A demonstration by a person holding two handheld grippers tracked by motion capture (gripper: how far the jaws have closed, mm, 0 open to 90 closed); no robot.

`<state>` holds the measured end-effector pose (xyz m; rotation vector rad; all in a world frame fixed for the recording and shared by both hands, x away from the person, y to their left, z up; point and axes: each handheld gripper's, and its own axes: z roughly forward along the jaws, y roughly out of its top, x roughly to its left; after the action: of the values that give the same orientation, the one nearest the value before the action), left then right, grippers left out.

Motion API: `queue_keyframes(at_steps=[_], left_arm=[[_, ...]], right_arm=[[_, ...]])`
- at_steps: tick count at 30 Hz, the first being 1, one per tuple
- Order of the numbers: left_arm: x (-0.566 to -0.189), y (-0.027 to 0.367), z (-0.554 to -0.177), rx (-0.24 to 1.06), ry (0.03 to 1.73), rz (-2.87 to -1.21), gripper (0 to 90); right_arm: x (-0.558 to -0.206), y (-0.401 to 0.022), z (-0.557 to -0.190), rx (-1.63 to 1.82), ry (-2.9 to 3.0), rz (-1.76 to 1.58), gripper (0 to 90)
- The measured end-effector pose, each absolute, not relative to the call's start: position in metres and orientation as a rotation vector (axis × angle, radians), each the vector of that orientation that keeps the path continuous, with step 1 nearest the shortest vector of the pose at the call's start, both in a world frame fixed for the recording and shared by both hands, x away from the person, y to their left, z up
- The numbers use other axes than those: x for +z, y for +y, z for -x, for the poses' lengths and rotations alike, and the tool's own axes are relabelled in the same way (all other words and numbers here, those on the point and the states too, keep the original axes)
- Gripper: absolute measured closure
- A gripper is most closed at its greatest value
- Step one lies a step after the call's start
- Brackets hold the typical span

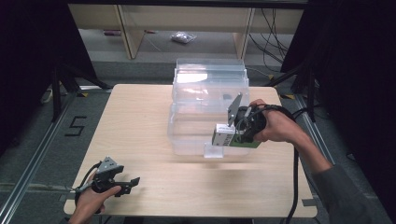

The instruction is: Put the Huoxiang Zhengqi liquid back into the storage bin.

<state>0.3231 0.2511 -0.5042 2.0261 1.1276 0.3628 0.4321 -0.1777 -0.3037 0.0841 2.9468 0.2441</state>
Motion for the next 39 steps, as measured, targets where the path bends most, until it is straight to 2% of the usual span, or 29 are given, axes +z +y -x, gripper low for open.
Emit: queue_keyframes(at_steps=[16,18,39], left_arm=[[-0.504,0.251,-0.323,0.361,1.129,-2.025,16.0],[-0.505,0.251,-0.323,0.363,1.121,-2.016,16.0],[-0.505,0.252,-0.323,0.361,1.125,-2.022,16.0]], right_arm=[[-0.299,-0.176,-0.472,0.233,2.932,-0.052,64.7],[-0.301,-0.177,-0.473,0.225,2.943,-0.124,64.7],[-0.333,-0.18,-0.507,0.218,2.985,-0.159,64.6]])
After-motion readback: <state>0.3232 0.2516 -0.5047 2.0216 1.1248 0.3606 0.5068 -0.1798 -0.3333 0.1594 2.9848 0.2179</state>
